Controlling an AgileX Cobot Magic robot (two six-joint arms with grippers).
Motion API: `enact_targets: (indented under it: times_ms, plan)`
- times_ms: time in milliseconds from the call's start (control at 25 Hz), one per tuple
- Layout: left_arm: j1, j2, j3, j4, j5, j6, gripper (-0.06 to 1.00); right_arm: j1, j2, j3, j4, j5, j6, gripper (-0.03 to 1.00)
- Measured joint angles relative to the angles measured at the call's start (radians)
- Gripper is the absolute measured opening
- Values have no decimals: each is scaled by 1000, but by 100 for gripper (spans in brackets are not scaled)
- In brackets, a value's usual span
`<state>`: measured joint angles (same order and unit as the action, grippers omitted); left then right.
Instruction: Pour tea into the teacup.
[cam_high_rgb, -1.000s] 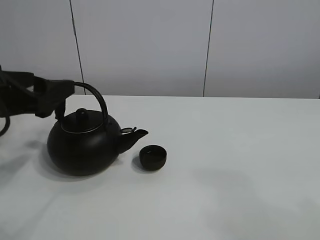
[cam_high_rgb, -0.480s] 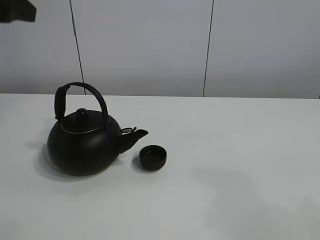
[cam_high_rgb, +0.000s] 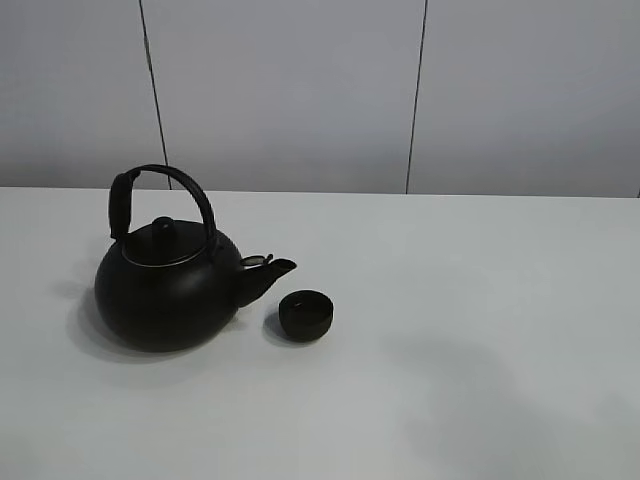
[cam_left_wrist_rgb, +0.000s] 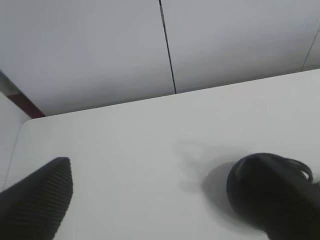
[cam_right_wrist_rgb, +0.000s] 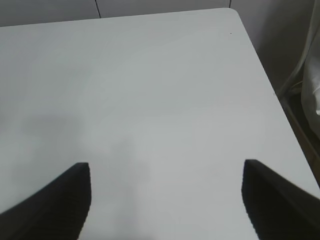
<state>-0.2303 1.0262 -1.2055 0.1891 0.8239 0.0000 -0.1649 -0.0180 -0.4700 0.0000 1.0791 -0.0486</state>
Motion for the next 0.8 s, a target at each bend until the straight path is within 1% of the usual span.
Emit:
enact_targets:
  times_ms: [80,160,240,320,400,520,640,720,800]
  plan:
    - [0,-91,6,-3,108,0,69,0,0,0,0,0,0,57]
    - [0,-216,47,-3,202,0,69,0,0,0,0,0,0,57]
    - [0,-332,122,-4,241,0,69,0,0,0,0,2,0,57]
    - [0,-456,201,-4,248,0,69,0,0,0,0,2,0,57]
    - [0,-585,296,-11,249,-24,69,0,0,0,0,2,0,57]
    - [0,-788,424,-51,246,-35,69,0,0,0,0,2,0,57]
    - [0,-949,516,-81,243,-39,69,0,0,0,0,2,0,57]
    - [0,-1021,576,-83,243,-39,69,0,0,0,0,2,0,57]
    - [0,-1042,620,-84,243,-39,69,0,0,0,0,1,0,57]
